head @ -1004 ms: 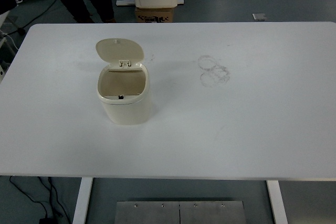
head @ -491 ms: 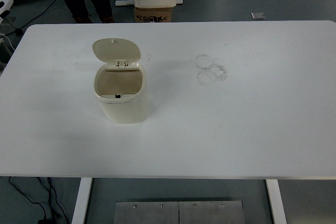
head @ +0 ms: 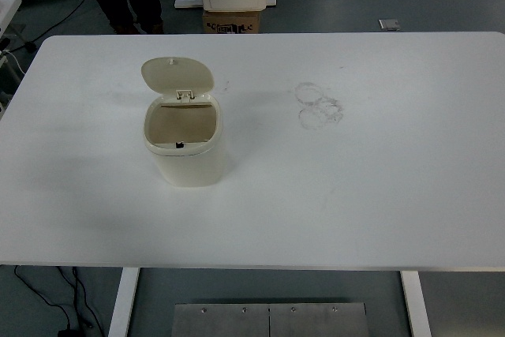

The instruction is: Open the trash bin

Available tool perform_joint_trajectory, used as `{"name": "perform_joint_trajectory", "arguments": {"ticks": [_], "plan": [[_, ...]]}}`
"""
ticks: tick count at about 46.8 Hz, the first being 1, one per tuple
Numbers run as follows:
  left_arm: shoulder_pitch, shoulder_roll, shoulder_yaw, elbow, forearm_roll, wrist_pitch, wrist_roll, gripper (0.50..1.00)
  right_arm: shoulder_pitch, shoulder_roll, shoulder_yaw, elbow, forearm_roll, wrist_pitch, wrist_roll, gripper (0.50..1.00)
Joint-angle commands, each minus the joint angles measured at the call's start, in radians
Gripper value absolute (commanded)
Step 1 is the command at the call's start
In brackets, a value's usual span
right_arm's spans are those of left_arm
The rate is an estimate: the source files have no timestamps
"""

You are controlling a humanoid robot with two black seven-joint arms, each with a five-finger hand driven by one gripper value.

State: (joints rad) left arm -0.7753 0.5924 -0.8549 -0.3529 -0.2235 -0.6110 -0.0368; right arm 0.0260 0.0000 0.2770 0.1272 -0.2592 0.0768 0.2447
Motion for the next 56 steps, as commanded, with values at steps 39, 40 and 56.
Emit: {"name": "perform_joint_trajectory", "arguments": {"ticks": [39,40,56], "plan": [[0.06,-0.054,0.0,0.0,-0.011,0.0,0.0,1.0,0.002,0.0,0.001,0.0,-0.002,0.0,0.001,0.991],[0.06,-0.054,0.0,0.0,-0.011,0.0,0.0,1.0,0.003,0.0,0.001,0.0,0.0,0.0,0.001,0.991],[0.079,-0.051,0.0,0.0,-0.01,0.0,0.0,1.0,0.0,0.0,-0.002,0.0,-0.006,0.0,-0.001,0.991]]}}
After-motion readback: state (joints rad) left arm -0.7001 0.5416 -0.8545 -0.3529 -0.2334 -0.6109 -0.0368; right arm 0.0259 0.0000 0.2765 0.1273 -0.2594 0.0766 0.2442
